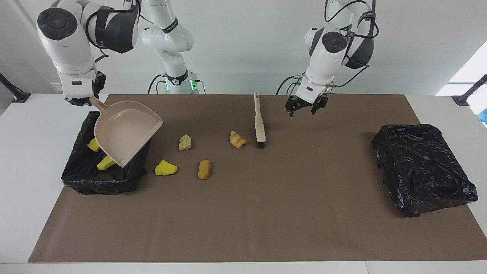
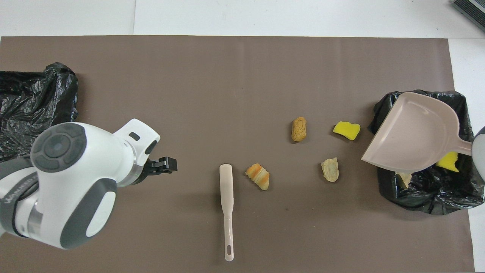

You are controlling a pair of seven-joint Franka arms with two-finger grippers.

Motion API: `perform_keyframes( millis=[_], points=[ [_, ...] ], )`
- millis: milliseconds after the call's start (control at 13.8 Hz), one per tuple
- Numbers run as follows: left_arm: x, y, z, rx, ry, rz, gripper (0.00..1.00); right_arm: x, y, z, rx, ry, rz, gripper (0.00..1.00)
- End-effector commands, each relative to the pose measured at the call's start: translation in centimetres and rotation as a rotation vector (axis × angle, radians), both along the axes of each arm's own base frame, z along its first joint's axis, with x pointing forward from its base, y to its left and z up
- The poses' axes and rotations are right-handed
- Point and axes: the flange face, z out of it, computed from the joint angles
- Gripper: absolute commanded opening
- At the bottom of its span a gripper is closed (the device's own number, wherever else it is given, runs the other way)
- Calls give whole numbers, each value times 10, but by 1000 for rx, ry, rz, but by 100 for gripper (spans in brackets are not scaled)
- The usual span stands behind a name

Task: Sweep and dump trash in bin

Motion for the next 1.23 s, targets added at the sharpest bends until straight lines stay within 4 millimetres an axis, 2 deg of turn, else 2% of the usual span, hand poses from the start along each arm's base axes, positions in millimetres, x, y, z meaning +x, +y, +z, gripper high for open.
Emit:
perform_keyframes(
  millis=[0,217,434,506,796,868,941,1013,1158],
  points=[
    [22,58,10,3,-14,-32,100,-2,50,1,37,-112,-175,0],
    [37,118,20,-6,-30,-79,100,15,109,-18,95,-217,-483,0],
    [50,152,58,-13,-40,-118,100,30,170,-37,122,-284,-604,0],
    [51,161,73,-14,-46,-129,100,32,198,-46,131,-300,-630,0],
    [44,173,135,-17,-24,-147,100,45,305,-81,207,-336,-790,0],
    [42,178,151,-18,-23,-151,100,49,323,-94,212,-336,-827,0],
    [39,180,160,-19,-16,-152,100,51,350,-110,210,-340,-849,0],
    [39,179,161,-20,-19,-153,100,53,373,-119,225,-355,-868,0],
    [38,177,156,-22,-13,-159,100,61,403,-138,240,-381,-924,0]
  ],
)
